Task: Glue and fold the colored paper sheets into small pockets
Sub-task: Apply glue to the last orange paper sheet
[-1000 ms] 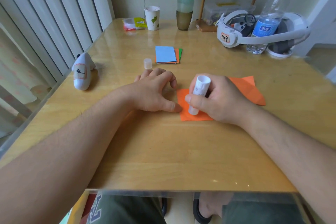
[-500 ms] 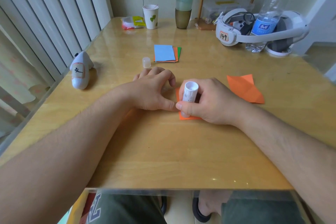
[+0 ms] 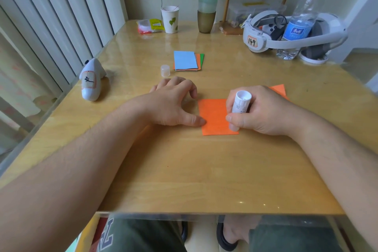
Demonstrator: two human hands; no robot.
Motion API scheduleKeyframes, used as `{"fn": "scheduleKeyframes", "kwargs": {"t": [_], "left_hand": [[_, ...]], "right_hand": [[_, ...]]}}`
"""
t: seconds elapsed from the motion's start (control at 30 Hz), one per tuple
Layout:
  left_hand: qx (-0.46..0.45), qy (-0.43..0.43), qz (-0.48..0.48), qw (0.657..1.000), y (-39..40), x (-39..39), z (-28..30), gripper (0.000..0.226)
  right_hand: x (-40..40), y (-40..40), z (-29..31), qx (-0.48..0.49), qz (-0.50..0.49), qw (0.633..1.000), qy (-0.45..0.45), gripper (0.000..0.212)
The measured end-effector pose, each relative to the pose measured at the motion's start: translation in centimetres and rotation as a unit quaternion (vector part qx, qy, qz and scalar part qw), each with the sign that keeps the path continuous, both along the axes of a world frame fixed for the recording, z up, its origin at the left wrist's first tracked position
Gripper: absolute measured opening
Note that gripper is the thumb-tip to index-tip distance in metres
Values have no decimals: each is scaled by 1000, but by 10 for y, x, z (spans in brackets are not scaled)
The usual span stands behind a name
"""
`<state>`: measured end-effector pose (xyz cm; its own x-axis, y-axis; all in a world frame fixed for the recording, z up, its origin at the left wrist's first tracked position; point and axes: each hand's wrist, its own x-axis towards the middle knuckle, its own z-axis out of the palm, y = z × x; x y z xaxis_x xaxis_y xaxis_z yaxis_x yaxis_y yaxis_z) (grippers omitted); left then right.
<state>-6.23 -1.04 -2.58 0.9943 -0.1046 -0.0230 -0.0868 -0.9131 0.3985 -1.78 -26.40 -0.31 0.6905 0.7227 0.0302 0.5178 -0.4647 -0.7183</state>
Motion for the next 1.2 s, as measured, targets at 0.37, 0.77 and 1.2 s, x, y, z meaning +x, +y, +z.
{"fn": "scheduleKeyframes", "kwargs": {"t": [0.37, 0.77, 1.2], "left_hand": [[1, 6, -4, 1000, -2, 0, 1, 59], [2, 27, 11, 1000, -4, -1, 4, 74], [9, 23, 2, 1000, -3, -2, 3, 77]], "right_hand": [[11, -3, -4, 131, -61, 989, -20, 15], [-12, 29, -13, 102, 17, 994, -32, 14], [-16, 28, -9, 41, 32, 997, -50, 18]]}}
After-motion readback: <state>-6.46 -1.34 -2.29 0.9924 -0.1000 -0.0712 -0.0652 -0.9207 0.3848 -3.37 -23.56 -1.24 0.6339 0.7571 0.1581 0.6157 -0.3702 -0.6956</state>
